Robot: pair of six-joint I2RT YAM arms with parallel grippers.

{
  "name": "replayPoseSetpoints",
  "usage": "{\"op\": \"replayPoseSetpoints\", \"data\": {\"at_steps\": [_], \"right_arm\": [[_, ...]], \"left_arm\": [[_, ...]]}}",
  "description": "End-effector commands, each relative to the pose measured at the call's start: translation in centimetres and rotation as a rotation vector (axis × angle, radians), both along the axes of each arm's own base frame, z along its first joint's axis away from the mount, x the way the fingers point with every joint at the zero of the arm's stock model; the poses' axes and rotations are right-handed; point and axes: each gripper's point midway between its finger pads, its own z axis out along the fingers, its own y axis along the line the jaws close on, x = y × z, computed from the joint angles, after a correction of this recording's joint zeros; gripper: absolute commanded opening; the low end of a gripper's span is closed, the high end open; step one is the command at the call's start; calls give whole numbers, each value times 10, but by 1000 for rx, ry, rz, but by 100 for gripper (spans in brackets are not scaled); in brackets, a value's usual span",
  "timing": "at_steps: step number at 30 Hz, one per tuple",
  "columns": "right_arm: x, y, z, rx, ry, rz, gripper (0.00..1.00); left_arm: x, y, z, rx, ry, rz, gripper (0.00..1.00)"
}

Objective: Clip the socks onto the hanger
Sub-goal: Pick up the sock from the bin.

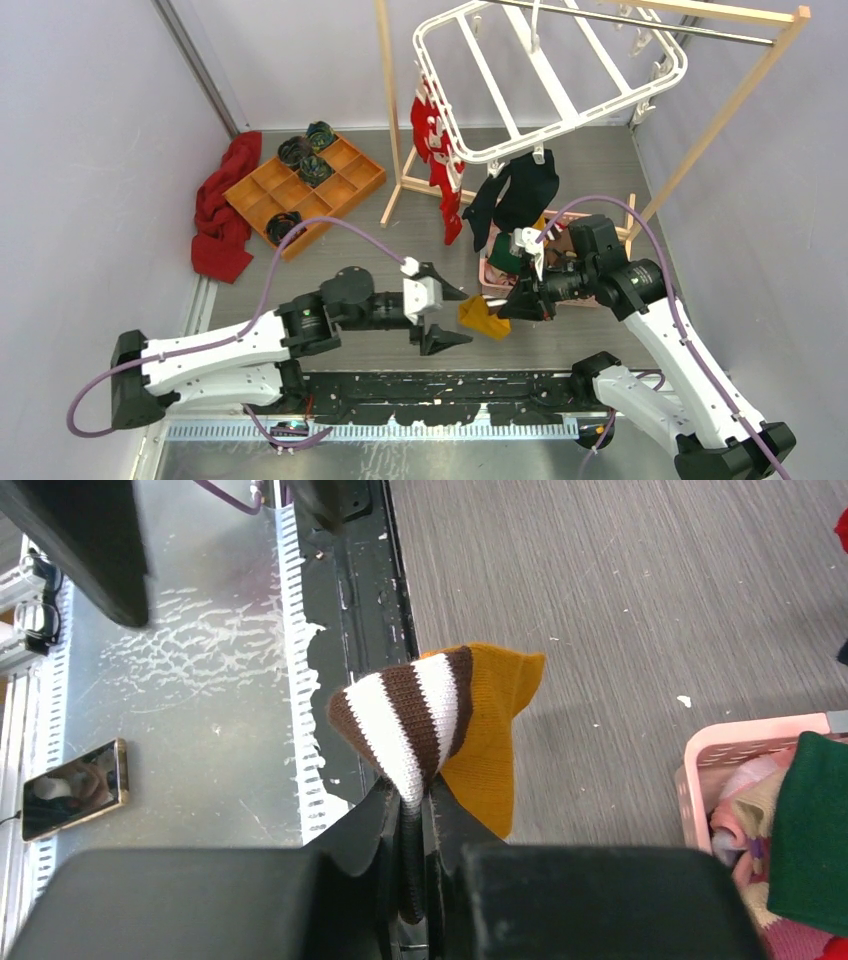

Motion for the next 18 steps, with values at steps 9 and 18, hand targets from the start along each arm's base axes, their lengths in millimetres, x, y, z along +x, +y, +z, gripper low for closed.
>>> {"op": "replayPoseSetpoints", "data": {"at_steps": [9, 18], "right_arm": [[1, 6, 8, 59, 4, 16, 14], [1, 7, 5, 64, 16, 11, 14]], "left_arm": [[44, -35, -4, 60, -333, 104, 69], [46, -48, 3, 9, -321, 106, 61]]}}
